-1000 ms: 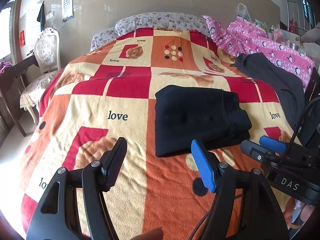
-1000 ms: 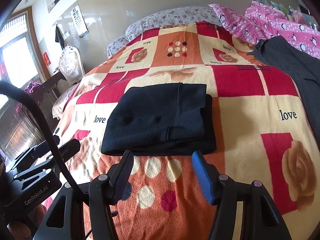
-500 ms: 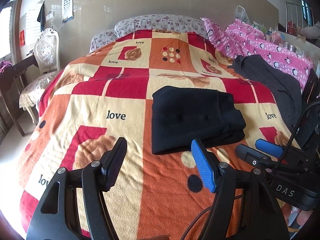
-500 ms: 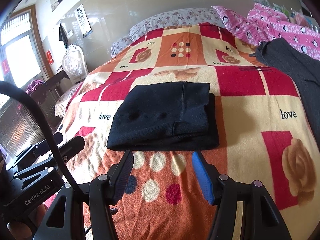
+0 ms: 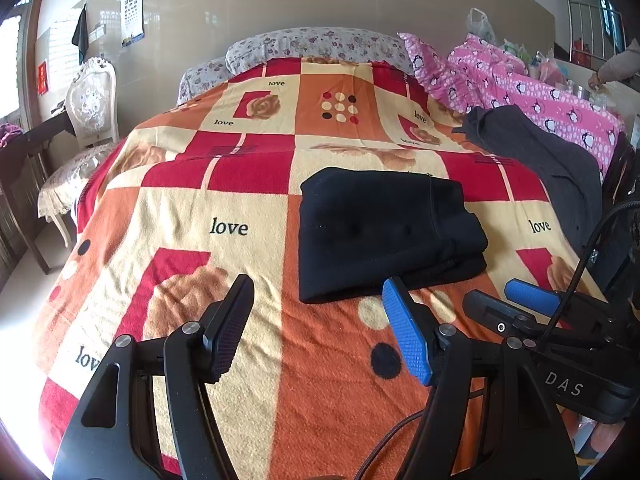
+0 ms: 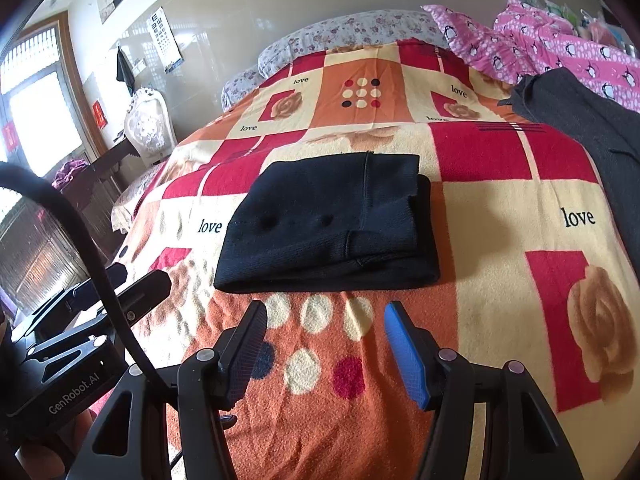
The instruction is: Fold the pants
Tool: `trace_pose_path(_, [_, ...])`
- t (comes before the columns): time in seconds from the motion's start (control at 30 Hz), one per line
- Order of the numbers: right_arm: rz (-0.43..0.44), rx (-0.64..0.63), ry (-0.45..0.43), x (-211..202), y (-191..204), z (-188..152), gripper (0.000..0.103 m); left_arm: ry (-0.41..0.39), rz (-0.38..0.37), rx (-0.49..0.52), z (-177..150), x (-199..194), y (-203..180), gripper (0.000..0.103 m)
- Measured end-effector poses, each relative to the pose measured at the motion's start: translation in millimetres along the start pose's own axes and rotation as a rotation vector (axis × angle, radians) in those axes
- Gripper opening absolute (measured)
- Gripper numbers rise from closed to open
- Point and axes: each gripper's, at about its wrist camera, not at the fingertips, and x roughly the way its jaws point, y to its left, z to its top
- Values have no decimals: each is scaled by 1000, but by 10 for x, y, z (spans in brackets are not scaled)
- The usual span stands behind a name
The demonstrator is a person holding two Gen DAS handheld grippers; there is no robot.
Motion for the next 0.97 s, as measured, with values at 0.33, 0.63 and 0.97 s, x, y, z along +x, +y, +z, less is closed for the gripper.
trace_pose_path(0.33, [2,8,3,0,12,-25,59,3,4,2,-25,-14,-2,68])
trace_pose_path(0.63, [7,15,8,9,10,-61,59,18,1,-8,-45,-10,21,68])
trace_pose_path(0.97, [-4,9,13,3,-10,-103,59,21,-25,-12,-84,-6,-23,68])
